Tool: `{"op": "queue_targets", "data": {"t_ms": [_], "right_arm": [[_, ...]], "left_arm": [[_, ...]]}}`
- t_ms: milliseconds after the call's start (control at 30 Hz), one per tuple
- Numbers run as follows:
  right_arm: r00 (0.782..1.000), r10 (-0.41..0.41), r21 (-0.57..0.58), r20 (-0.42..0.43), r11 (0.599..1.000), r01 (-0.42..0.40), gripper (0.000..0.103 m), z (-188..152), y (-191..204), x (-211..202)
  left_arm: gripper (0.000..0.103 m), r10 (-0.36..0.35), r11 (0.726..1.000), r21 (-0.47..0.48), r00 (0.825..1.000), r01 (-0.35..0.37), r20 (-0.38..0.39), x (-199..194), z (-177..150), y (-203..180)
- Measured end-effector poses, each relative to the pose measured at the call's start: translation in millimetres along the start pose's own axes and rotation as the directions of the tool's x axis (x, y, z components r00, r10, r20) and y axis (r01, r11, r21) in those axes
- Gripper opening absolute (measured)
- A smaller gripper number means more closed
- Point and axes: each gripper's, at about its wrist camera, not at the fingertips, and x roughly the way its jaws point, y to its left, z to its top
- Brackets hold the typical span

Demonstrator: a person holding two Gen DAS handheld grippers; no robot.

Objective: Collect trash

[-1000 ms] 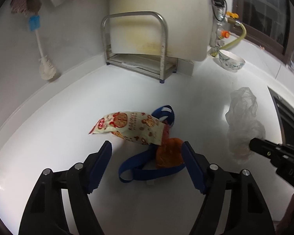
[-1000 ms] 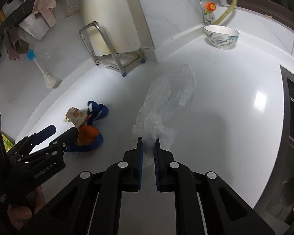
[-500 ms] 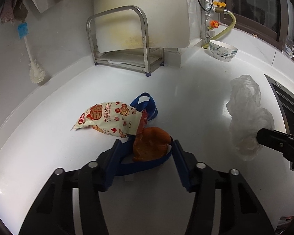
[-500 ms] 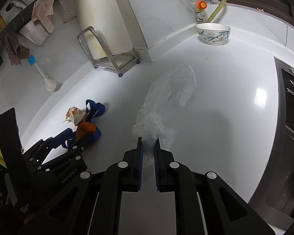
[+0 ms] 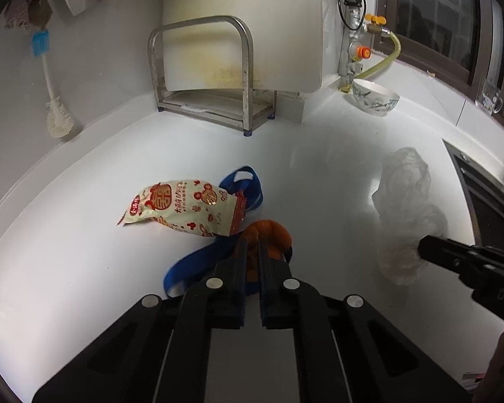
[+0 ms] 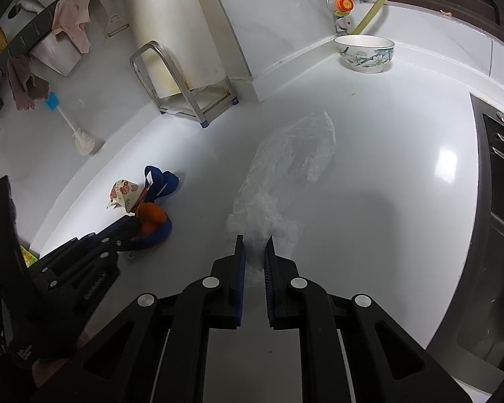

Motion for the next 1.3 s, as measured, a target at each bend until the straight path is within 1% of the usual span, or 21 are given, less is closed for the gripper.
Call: {"op": "queue_targets", "data": {"t_ms": [200,267,500,700,900,967,1200,1300], "right_arm": [[1.0,0.002,-0.001,0.001,1.0,-0.002,0.01,0,2,-1],[1.0,0.003,-0.002,0.001,1.0,-0.003,0.01,0,2,-2],[1.0,0.008,-0.001,0.002,1.0,-0.008,0.01,-1,3,-5],[1.0,0.008,0.004,0.001,1.0,-0.008,0.01,-3,2,-5],[1.0,0.016,-0.002,-0.002,1.0,-0.016,0.01,-3,4,-5],[1.0,0.02,-0.001,-0.003,1.0,-0.02,0.01,-3,4,-5],[1.0,0.026,0.005,-0.013,1.0,-0.026,0.01,-2,3,-2],[1.0,0.028,0.003,-0.013,1.0,-0.028,0.01,-2,4,-1]], "left_arm": [[0.003,-0.009,1.0,-0.01,1.0,0.009,0.018,-12,5,6],[0.003,-0.003,1.0,-0.003,1.0,0.003,0.017,-12,5,6],[0.003,0.028,0.999,0.023,0.999,-0.027,-0.024,2,1,5],[0.004,0.028,0.999,0.033,0.999,-0.028,-0.015,3,0,3],[0.004,0.031,0.999,0.018,0.999,-0.031,-0.008,2,2,6],[0.007,0.032,0.999,0.018,0.999,-0.032,-0.008,1,2,6],[0.027,0.048,0.999,0.009,0.999,-0.048,-0.005,2,2,8],[0.028,0.052,0.999,0.013,0.999,-0.052,-0.011,5,1,8]]}}
